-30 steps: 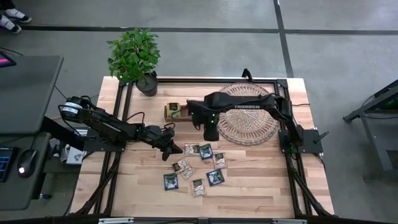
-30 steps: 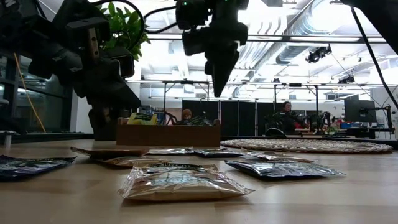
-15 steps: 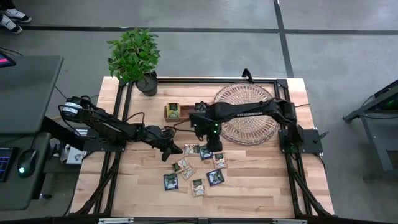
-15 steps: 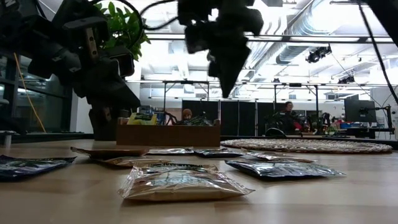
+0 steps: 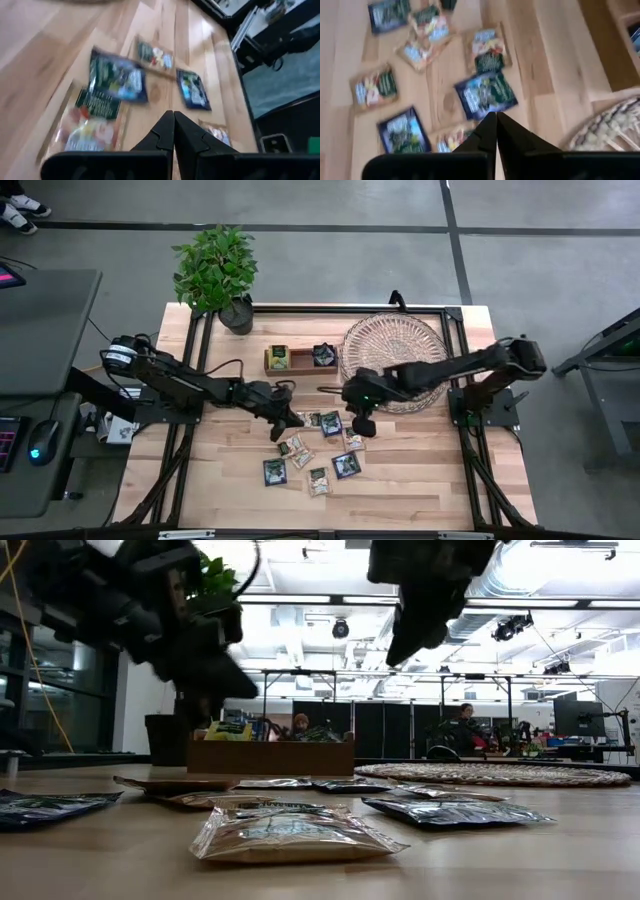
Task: Pick & Place Tea
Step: Put the blue tea bag into the right section of the wooden organizer
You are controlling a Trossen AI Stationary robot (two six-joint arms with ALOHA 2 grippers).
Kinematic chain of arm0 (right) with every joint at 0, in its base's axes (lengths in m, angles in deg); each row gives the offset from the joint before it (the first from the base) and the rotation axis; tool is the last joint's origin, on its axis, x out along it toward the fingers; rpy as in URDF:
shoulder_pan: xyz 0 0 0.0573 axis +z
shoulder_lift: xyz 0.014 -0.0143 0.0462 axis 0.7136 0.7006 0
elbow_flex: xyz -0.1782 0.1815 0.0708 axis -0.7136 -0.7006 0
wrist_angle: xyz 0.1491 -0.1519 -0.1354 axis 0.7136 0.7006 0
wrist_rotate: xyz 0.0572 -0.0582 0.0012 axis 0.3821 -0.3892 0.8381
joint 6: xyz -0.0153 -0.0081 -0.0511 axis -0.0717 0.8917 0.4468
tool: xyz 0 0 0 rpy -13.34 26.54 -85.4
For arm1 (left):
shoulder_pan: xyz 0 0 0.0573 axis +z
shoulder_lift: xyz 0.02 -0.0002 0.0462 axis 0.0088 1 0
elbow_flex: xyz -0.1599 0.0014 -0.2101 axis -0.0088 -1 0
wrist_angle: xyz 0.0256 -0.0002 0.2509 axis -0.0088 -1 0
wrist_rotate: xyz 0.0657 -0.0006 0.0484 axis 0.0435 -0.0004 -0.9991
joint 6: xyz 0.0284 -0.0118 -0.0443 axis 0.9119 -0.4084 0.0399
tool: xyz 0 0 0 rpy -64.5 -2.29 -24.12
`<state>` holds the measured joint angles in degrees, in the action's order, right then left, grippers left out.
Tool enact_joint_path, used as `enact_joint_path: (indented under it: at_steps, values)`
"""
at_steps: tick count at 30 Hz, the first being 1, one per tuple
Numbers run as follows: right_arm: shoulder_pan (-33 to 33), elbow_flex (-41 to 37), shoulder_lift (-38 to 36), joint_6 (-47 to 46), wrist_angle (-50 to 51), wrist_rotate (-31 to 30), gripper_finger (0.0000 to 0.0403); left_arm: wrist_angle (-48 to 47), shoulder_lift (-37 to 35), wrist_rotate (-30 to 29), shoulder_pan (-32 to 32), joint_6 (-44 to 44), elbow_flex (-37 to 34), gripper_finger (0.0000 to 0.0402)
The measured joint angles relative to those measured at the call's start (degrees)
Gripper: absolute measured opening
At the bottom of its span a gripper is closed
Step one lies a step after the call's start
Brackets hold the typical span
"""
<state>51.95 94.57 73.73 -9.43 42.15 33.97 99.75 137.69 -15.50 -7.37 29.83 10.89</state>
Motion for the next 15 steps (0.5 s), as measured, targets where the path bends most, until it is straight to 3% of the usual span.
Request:
enact_joint_path:
  at_steps: [7, 15]
  values:
    - [3.9, -9.4, -0.6, -5.8, -13.8, -0.8, 0.0002, -11.3, 6.4, -5.2, 0.3, 5.2, 9.6, 0.0001]
    - [4.5, -16.5, -0.1, -7.0, -28.4, -1.8, 0.0001, -12.9, 9.1, 0.9, 4.7, 1.9, 13.2, 0.0001]
